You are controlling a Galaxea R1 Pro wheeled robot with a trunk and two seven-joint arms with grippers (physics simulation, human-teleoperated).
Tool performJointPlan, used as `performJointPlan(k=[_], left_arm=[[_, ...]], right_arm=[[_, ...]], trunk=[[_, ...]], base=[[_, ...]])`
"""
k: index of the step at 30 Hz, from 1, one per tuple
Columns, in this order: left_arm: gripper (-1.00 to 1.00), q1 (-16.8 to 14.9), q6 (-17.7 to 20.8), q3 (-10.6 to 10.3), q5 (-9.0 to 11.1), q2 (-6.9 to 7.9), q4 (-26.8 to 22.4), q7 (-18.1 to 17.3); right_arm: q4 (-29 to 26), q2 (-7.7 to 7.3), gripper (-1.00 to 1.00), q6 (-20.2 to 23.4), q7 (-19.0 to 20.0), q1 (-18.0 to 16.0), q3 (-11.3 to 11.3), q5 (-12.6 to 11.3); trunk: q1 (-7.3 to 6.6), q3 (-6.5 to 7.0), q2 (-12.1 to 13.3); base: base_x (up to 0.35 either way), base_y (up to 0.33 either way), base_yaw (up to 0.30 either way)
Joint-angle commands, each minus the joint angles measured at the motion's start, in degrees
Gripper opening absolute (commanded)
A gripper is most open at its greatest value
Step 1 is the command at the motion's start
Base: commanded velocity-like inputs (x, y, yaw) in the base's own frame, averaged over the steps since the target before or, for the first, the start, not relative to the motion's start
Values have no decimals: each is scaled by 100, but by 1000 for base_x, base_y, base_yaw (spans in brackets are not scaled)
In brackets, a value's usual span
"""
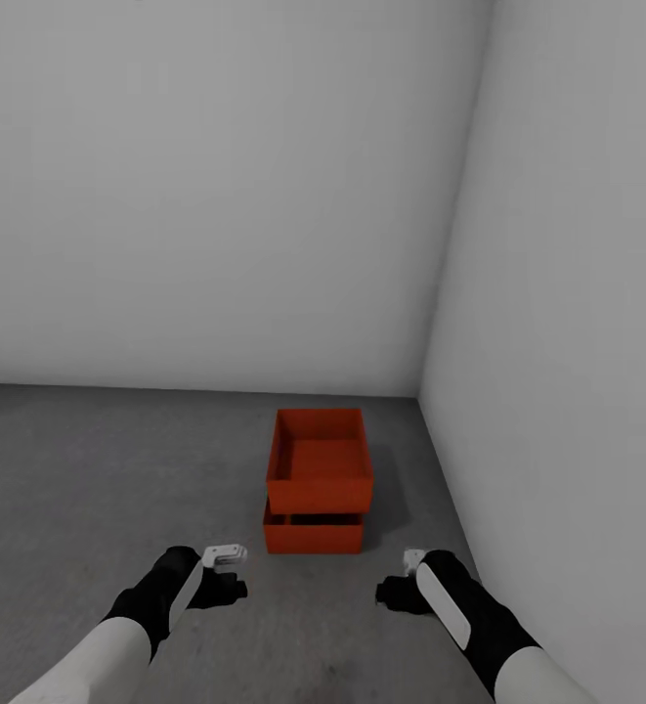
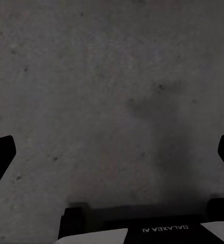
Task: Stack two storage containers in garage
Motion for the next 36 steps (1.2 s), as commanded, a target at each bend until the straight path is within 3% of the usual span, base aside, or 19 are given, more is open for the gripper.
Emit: performJointPlan(k=[1, 11, 15, 20, 28, 33, 36], left_arm=[[100, -2, 32, 40, -12, -6, -9, -20], [100, 6, 32, 40, -13, -6, -9, -19], [100, 7, 31, 41, -13, -2, -6, -20], [100, 167, 30, 42, -13, 3, 16, -21], [100, 975, -43, 51, -6, 9, -12, -21], [100, 1417, -419, 77, 2, 15, -11, -15], [100, 1690, -724, 297, -1, 19, -10, -13]], right_arm=[[-8, -9, 100, -58, -53, -5, 32, -61], [314, -16, 100, -640, -45, -5, 39, -66], [440, -16, 100, -751, -45, -5, 39, -69], [1064, -16, 100, -859, -37, -5, 39, -64], [2598, 0, 100, -2923, -36, -5, 49, -51], [3264, -8, 100, -3545, -36, -5, 48, -38], [3429, -17, 100, -3678, -36, -5, 48, -39]], trunk=[[0, -6, -3], [0, -6, -3], [-88, 66, 157], [-198, 156, 358], [-373, 299, 678], [-483, 389, 879], [-549, 443, 999]], base=[[0, 0, 0], [0, 0, 0], [0, 0, 0], [0, 0, 0], [0, 0, 0], [0, 0, 0], [0, 0, 0]])
